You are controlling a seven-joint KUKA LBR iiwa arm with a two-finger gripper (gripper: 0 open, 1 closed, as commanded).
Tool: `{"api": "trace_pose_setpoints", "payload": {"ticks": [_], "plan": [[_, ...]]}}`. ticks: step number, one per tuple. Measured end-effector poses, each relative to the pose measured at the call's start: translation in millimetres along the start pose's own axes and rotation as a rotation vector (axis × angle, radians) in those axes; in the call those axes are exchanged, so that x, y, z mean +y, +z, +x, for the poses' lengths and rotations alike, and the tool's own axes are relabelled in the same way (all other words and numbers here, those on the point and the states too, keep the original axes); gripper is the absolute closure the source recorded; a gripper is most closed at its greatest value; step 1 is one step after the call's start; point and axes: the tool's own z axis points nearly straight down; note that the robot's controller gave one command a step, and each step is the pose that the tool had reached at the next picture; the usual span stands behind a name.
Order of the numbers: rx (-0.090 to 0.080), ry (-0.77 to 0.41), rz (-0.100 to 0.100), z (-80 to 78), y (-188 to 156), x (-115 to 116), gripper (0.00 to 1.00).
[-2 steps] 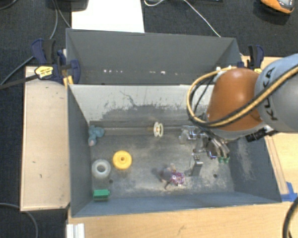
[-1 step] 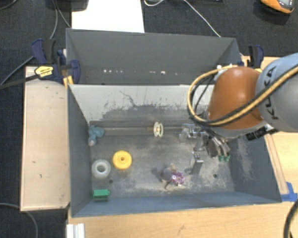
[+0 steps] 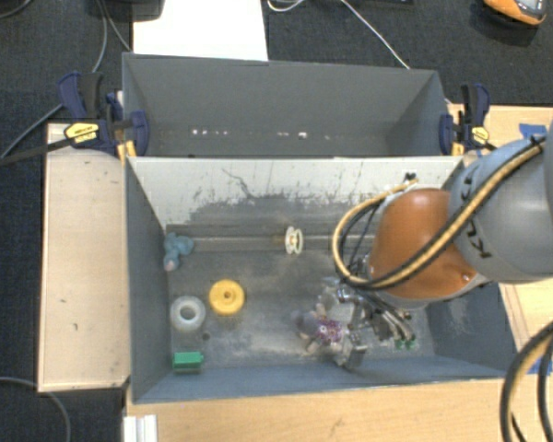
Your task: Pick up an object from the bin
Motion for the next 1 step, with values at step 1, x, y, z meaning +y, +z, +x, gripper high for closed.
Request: {"api": "trace_pose_setpoints", "payload": {"ticks": [1], "plan": [[-0.012, -0.103, 0.003, -3.1, 0.5, -16.9, 0.0]]}}
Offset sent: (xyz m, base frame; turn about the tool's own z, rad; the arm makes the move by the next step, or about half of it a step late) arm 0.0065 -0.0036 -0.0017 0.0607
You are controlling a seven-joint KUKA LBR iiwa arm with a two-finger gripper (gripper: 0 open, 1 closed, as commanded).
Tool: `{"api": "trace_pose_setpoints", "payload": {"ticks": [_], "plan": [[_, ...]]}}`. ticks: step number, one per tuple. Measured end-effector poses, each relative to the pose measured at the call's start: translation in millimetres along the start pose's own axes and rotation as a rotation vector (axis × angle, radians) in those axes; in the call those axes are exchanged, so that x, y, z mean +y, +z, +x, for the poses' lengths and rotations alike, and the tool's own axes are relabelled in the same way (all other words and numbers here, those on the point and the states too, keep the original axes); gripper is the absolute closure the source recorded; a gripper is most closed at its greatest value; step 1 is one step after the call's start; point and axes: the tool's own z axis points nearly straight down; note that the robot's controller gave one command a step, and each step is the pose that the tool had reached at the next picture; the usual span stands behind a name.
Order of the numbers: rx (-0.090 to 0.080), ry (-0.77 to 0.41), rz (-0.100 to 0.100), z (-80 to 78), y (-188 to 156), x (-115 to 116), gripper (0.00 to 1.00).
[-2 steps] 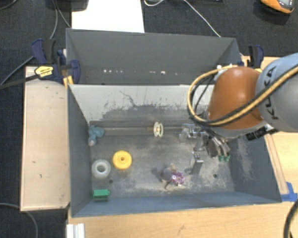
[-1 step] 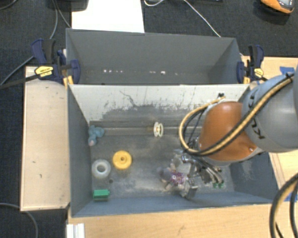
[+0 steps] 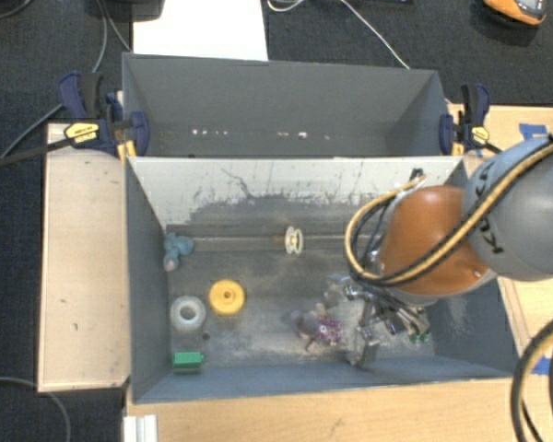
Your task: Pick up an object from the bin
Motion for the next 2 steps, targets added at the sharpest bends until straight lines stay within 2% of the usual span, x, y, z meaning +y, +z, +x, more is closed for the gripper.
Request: {"api": "trace_pose_setpoints", "payload": {"ticks": [1, 2], "plan": [[0.001, 0.0, -0.001, 0.2, 0.3, 0.5, 0.0], [-0.004, -0.129, 0.0, -33.3, 1.0, 37.3, 0.0]]}}
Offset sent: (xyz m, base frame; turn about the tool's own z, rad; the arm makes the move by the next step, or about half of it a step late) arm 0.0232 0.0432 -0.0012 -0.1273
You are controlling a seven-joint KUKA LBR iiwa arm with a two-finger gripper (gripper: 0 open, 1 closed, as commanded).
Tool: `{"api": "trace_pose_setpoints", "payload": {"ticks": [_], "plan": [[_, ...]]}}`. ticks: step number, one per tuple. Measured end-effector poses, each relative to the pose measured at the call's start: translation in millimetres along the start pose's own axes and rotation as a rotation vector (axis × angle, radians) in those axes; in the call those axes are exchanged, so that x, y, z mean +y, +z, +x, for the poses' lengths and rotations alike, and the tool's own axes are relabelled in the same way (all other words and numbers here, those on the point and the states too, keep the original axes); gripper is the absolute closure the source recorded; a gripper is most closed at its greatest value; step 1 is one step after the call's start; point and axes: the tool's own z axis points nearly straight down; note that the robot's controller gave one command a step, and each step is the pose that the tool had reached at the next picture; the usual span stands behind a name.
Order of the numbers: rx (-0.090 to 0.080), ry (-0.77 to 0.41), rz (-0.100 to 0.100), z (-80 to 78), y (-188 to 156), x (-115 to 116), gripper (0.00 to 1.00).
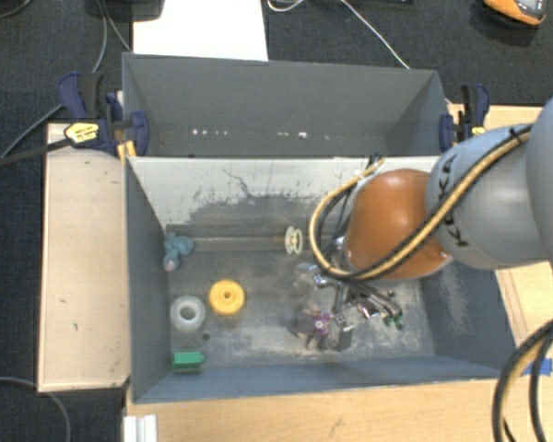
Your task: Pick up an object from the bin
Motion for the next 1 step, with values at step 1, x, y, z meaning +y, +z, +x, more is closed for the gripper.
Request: {"api": "trace_pose_setpoints", "payload": {"ticks": [1], "plan": [[0.005, 0.316, -0.001, 0.3, -0.3, 6.8, 1.0]]}}
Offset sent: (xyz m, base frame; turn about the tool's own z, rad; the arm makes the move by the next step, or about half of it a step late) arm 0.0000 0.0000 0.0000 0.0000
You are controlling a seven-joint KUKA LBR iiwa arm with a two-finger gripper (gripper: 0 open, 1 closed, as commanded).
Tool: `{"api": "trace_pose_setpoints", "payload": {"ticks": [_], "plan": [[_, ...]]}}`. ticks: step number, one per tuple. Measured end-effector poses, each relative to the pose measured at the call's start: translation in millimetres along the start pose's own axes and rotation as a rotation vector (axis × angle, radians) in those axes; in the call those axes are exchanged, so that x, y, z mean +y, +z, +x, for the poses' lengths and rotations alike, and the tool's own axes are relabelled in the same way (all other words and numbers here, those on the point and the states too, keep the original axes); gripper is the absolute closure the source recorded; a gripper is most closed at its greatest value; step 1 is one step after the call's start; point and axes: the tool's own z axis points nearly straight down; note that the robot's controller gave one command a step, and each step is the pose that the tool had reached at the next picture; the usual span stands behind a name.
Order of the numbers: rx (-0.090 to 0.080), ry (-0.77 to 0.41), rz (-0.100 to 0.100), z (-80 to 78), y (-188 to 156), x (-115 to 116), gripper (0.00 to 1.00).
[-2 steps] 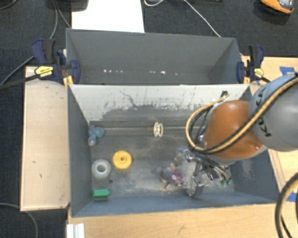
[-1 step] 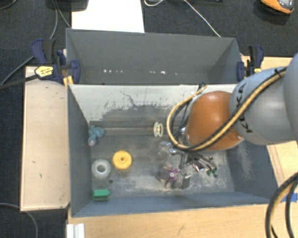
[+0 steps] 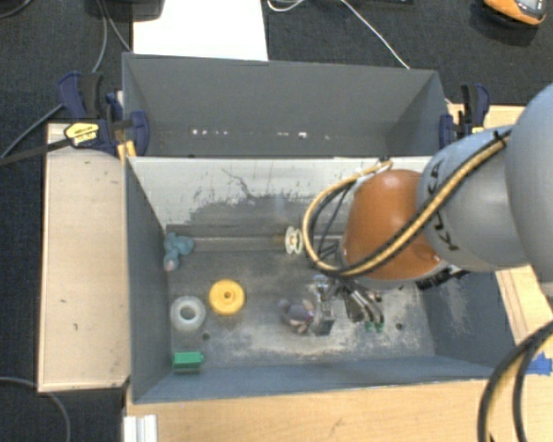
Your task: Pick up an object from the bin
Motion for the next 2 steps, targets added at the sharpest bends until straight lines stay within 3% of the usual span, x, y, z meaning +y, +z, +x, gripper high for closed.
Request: {"api": "trace_pose_setpoints", "payload": {"ticks": [2], "plan": [[-0.004, 0.002, -0.001, -2.1, 0.4, 1.3, 1.0]]}}
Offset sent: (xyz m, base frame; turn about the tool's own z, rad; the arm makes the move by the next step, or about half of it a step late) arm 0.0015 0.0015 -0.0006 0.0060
